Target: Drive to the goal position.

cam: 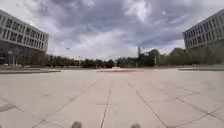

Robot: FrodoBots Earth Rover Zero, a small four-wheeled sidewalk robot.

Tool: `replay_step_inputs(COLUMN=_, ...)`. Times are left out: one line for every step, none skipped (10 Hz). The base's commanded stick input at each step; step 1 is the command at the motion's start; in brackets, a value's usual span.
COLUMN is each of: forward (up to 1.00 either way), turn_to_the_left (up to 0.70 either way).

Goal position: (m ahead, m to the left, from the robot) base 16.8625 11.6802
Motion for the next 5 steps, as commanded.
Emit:
replay_step_inputs(forward=0.70, turn_to_the_left=0.00)
replay_step_inputs(forward=0.70, turn_to_the_left=0.00)
replay_step_inputs(forward=0.70, turn_to_the_left=0.00)
replay_step_inputs(forward=0.70, turn_to_the_left=0.01)
replay_step_inputs(forward=0.70, turn_to_the_left=0.02)
